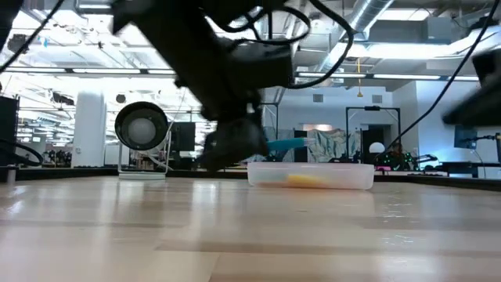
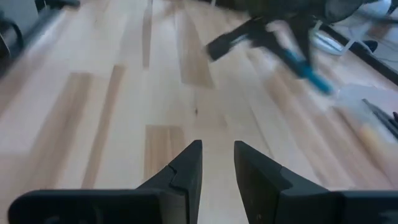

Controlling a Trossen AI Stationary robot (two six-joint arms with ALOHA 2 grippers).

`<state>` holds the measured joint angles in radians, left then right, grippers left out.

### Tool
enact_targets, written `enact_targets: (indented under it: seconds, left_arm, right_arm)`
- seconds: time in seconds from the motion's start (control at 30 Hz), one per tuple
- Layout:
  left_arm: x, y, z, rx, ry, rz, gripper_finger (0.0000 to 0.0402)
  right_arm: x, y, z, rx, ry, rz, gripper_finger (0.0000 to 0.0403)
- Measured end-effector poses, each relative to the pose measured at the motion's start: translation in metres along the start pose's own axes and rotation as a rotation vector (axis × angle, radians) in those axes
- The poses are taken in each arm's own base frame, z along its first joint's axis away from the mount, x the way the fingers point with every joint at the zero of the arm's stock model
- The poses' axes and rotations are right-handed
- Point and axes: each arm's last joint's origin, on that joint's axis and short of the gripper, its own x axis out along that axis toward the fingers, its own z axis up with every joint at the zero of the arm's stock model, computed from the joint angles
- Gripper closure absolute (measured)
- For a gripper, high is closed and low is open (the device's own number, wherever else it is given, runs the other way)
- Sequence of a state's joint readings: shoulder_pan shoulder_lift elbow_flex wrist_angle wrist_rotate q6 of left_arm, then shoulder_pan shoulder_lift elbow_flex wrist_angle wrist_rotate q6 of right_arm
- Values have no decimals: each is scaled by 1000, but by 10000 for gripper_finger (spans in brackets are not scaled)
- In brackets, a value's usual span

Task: Pick & place school supplies into a supply box
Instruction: Put the blue pen into the supply box

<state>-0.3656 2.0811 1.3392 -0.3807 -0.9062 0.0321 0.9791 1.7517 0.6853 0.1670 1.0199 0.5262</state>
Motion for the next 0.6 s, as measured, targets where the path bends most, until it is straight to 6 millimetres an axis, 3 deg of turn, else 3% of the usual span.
enact_targets:
  seconds: [0.3, 0.5, 0.6]
  left_arm:
    - [38, 52, 25, 2, -36, 87, 358]
    - [53, 96, 47, -43, -65, 92, 358]
    - [64, 113, 48, -80, -82, 59, 358]
  right_arm:
    - [24, 14, -36, -57, 32, -38, 317]
    - [23, 16, -40, -74, -15, -107, 317]
    - [20, 16, -40, -115, -54, -156, 317]
